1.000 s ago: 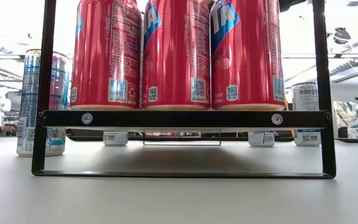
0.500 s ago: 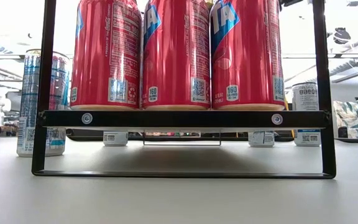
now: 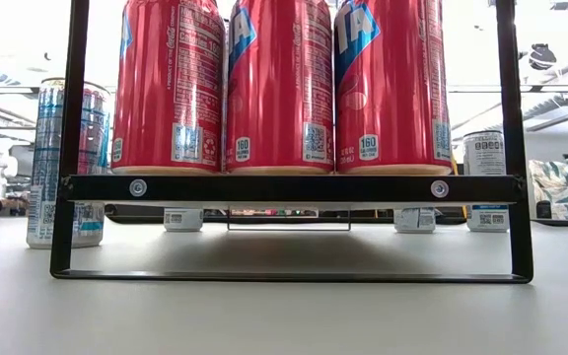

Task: Sort soda cans
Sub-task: Put the white pink soda can on the shelf and align it with the other white pink soda cans

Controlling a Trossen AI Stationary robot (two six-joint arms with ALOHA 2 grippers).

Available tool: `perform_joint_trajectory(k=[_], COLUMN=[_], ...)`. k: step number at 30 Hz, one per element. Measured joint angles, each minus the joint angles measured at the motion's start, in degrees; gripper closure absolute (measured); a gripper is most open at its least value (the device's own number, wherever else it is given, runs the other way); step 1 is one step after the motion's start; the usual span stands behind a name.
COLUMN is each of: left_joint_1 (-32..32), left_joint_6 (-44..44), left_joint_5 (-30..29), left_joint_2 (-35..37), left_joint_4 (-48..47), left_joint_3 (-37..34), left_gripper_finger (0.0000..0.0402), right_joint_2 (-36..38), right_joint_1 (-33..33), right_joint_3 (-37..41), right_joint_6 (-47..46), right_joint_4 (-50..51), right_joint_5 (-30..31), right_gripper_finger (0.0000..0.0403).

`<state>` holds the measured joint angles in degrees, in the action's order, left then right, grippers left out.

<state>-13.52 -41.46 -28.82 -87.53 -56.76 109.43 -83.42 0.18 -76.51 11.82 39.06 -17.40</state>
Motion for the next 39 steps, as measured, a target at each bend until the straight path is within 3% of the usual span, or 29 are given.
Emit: perform_joint_trajectory(k=[6,16,31,39], left_joint_1=[0.0,0.0,0.0,0.0], left_joint_6=[0.3,0.4,0.4,0.4], left_joint_5=[0.0,0.0,-0.3,-0.3], left_joint_2=[0.0,0.0,0.0,0.0], left_joint_4=[0.0,0.0,0.0,0.0], left_joint_3=[0.0,0.0,0.0,0.0], left_gripper_finger=[0.0009,0.0009,0.0009,0.0009], right_joint_2=[0.0,-0.1,-0.2,-0.2], right_joint_1=[3.1,8.2,13.7,14.2], right_joint_3=[0.0,0.0,0.0,1.5], right_joint_6=[-8.3,-18.0,-28.6,-32.4], right_joint_4=[-0.8,-1.0,-1.7,-3.8], right_joint_5=[1.8,14.6,24.9,26.4], right_gripper_finger=[0.0189,0.0190,0.0185,0.0184])
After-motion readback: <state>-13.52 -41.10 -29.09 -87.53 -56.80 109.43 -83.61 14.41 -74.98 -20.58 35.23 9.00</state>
